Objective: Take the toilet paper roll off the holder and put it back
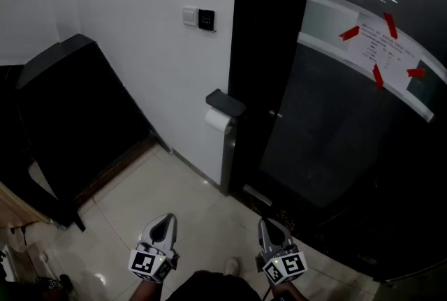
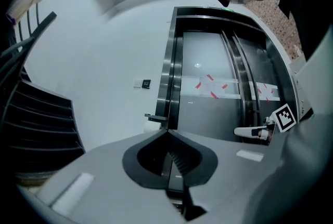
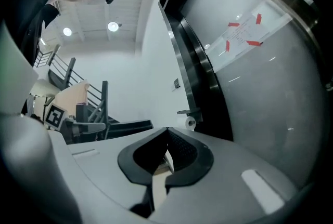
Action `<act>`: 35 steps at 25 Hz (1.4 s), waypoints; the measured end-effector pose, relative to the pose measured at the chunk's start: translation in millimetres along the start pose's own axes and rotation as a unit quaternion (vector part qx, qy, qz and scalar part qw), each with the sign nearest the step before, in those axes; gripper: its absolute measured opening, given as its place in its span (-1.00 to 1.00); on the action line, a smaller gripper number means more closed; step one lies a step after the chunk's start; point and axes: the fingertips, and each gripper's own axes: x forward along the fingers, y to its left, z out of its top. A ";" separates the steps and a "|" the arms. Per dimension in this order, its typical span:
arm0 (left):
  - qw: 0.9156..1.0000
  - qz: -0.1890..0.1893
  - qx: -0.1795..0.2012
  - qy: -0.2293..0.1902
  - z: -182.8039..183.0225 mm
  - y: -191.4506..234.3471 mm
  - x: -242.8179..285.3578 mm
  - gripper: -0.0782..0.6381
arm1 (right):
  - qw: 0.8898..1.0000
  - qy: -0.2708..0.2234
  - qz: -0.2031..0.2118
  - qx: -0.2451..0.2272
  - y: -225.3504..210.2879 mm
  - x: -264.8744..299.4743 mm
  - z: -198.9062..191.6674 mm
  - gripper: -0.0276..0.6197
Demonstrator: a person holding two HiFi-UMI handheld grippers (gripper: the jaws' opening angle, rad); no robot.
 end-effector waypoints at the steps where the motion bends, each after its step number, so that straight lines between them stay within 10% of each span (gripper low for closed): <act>1: 1.000 0.003 0.002 -0.004 1.2 -2.6 12.4 -0.78 | 1.000 0.000 0.007 0.001 -10.1 8.8 3.3 -0.88; 19: 0.998 0.054 0.006 0.012 -10.4 -28.2 124.5 -0.78 | 0.997 0.016 0.066 0.036 -120.0 82.9 8.3 -0.87; 35: 1.000 -0.021 -0.006 -0.009 9.9 14.0 232.0 -0.78 | 1.000 -0.017 -0.008 0.007 -162.1 145.8 34.3 -0.88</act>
